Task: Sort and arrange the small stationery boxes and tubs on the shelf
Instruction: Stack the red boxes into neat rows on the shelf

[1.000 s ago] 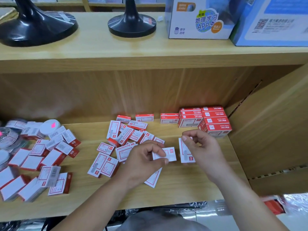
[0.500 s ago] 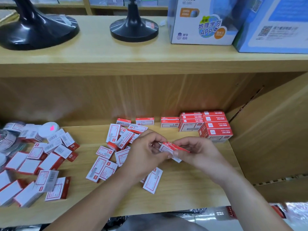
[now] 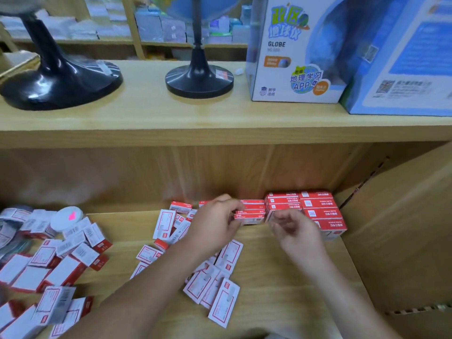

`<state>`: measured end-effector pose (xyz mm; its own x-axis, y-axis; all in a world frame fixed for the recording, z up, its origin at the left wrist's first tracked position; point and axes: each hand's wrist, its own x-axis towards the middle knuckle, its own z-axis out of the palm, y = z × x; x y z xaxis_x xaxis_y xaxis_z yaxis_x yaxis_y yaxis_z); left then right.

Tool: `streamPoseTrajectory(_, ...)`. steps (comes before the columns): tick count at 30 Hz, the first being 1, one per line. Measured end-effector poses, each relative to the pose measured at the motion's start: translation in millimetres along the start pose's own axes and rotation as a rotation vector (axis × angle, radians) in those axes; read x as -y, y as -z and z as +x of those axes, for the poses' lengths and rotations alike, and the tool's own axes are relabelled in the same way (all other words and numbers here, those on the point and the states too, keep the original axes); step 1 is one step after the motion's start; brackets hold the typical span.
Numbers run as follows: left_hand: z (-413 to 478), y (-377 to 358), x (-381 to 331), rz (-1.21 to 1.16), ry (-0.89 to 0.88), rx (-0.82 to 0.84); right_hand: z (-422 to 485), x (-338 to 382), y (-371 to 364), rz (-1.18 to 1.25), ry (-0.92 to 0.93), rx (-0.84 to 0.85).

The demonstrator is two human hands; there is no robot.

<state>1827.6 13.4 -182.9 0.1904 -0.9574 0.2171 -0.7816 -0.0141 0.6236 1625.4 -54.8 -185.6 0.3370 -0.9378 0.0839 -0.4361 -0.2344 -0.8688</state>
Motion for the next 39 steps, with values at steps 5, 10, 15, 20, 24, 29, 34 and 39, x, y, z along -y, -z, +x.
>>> streamPoseTrajectory(5, 3.0, -18.4, 7.7, 0.079, 0.061, -0.023, -3.2, -12.7, -17.0, -0.13, 0.013, 0.021)
streamPoseTrajectory(10, -1.1, -20.8, 18.1, 0.393, 0.027, -0.113, -6.5, -16.6, -21.7, -0.233, 0.015, 0.038)
streamPoseTrajectory(15, 1.9, -27.0, 11.5, 0.579, 0.025, -0.097, -7.5, -16.2, -27.5, -0.321, 0.072, 0.021)
streamPoseTrajectory(20, 2.6, -31.0, 9.8, 0.571, 0.038, -0.084, -12.0, -19.8, -23.5, -0.296, 0.045, 0.013)
streamPoseTrajectory(24, 5.3, -27.0, 11.6, 0.499, 0.014, -0.056, -10.9, -19.6, -21.5, -0.291, 0.043, 0.033)
streamPoseTrajectory(29, -15.3, 13.2, 28.4, 0.367, -0.036, -0.066, -33.3, -16.2, -23.5, -0.242, 0.044, 0.152)
streamPoseTrajectory(34, -69.3, 36.4, 12.2, 0.242, 0.023, 0.042, -42.9, 0.3, -42.4, -0.542, 0.074, 0.315)
streamPoseTrajectory(39, -114.3, 32.5, 5.9, 0.113, 0.029, 0.089, -52.2, 2.0, -50.5, -0.451, 0.027, 0.21)
